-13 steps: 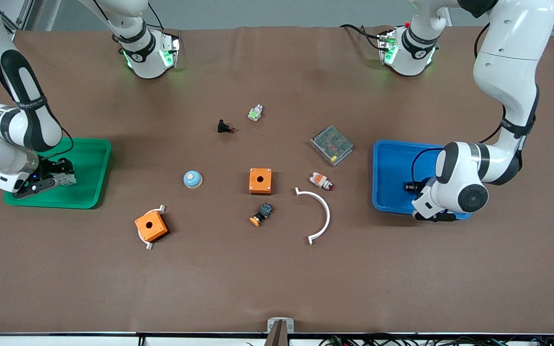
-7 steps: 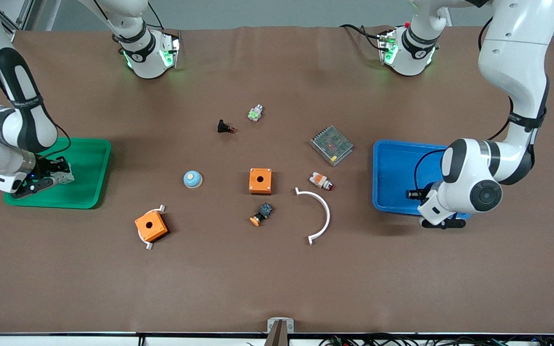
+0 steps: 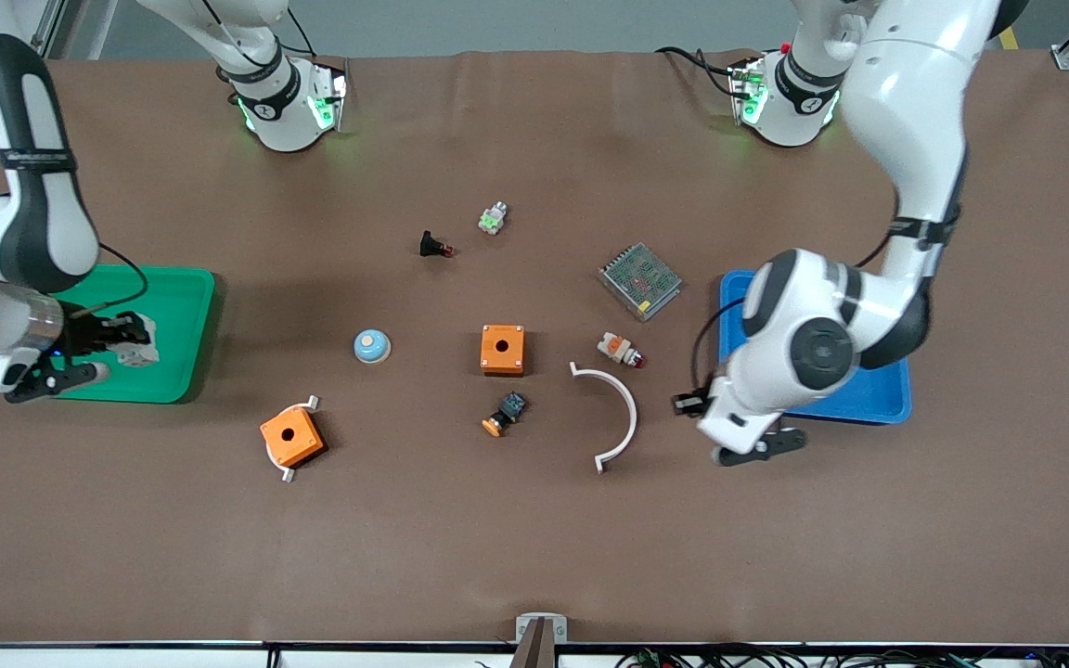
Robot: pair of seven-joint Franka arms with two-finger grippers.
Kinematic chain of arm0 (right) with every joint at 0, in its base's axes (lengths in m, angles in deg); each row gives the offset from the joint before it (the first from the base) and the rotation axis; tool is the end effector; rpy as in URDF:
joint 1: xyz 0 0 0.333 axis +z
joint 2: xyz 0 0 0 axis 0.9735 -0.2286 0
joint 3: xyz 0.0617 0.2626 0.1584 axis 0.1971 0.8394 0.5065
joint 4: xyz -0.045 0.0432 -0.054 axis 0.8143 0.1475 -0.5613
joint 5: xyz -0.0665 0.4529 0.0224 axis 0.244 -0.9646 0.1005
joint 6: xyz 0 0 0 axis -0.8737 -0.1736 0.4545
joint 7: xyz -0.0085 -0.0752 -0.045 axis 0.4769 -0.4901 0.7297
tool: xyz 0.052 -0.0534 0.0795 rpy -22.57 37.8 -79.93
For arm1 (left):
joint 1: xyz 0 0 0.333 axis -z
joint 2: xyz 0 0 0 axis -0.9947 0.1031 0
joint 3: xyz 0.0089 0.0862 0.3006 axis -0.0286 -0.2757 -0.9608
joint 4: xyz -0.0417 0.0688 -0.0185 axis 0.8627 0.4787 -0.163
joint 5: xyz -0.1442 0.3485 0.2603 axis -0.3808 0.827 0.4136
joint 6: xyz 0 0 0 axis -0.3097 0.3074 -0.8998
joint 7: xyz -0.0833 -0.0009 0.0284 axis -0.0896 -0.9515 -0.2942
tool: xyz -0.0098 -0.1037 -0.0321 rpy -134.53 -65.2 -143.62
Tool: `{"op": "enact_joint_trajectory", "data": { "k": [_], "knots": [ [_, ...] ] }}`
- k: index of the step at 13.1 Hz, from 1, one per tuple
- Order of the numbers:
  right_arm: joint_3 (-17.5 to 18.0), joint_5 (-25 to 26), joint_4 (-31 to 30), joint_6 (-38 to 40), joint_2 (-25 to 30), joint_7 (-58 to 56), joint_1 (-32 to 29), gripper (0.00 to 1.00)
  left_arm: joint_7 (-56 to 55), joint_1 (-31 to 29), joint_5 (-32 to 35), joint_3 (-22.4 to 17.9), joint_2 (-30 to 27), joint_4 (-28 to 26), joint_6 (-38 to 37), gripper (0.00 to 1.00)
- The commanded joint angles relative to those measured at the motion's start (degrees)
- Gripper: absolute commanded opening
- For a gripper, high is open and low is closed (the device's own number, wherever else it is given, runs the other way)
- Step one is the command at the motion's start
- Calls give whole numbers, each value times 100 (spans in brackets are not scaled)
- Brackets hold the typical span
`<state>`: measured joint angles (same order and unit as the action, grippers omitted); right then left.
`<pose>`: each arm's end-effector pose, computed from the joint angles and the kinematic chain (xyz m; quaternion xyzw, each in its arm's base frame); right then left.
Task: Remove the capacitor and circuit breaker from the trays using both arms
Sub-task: 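Carry the breaker with the right gripper while the left gripper carries the capacitor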
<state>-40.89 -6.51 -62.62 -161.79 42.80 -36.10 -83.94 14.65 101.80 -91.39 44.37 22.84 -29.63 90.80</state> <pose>0.6493 -0.0854 0.3007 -0.9884 -0.1185 0.0929 0.0175 0.7052 -0.3274 0.2601 0.9896 0.1270 -0.0391 0.0554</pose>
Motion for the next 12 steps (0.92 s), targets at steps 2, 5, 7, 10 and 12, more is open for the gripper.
{"op": "enact_joint_trajectory", "data": {
  "k": [2, 5, 7, 10, 12],
  "knots": [
    [-52, -346, 107, 16, -64, 2132, 1300, 0, -994, 601, -148, -44, 518, 375, 759, 6],
    [-52, -426, 133, -352, -151, 3428, 2163, 0, -1339, 935, -157, -44, 817, 497, 1236, 6],
    [-60, -1100, 133, -738, -370, 3896, 2734, 0, -1409, 1093, -148, -52, 1133, 752, 1263, 7],
    [-78, -1218, 89, -1363, -757, 4179, 3359, 0, -1532, 1296, -139, -131, 1415, 841, 1649, 9],
    [-78, -1191, 54, -1714, -1099, 4179, 3580, 0, -1515, 1305, -139, -158, 1564, 885, 1929, 16]
  ]
}}
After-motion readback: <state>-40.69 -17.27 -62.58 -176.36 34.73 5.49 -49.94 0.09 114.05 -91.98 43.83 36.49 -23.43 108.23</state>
